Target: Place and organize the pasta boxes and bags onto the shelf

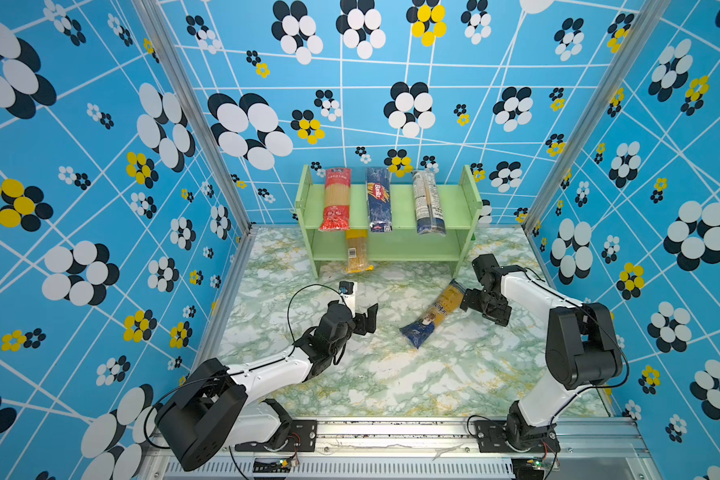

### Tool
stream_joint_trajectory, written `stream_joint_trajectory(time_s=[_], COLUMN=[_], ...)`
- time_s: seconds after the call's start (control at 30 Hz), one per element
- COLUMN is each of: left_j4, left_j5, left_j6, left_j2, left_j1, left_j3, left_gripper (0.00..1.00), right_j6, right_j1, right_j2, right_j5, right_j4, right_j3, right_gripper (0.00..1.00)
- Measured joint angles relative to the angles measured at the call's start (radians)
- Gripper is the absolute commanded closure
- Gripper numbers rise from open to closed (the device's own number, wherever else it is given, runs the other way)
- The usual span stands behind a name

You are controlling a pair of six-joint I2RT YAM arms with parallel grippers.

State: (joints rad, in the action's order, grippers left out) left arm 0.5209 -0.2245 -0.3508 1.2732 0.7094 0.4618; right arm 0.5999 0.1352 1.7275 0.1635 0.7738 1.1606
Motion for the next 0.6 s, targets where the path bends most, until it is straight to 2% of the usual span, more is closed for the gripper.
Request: stream_joint_trajectory(time_s=[0.33, 0.6], left_j4=[-0.005, -0.005], left_j5=[-0.019, -0.023], left_j6=[0.003, 0.003], left_j2=[-0.032, -0.032], left_j1=[0.000, 0.000], left_j3=[-0.017, -0.017], left_gripper=[0.05, 0.04], right_j6=[-0.039, -0.052], right_j1=[-0.091, -0.106], right_j2=[0.111, 0.198], right_j5=[0.045, 0.070], right_j4=[0.000, 0.007], right_j3=[0.131, 0.248], right_gripper=[0.04, 0.04])
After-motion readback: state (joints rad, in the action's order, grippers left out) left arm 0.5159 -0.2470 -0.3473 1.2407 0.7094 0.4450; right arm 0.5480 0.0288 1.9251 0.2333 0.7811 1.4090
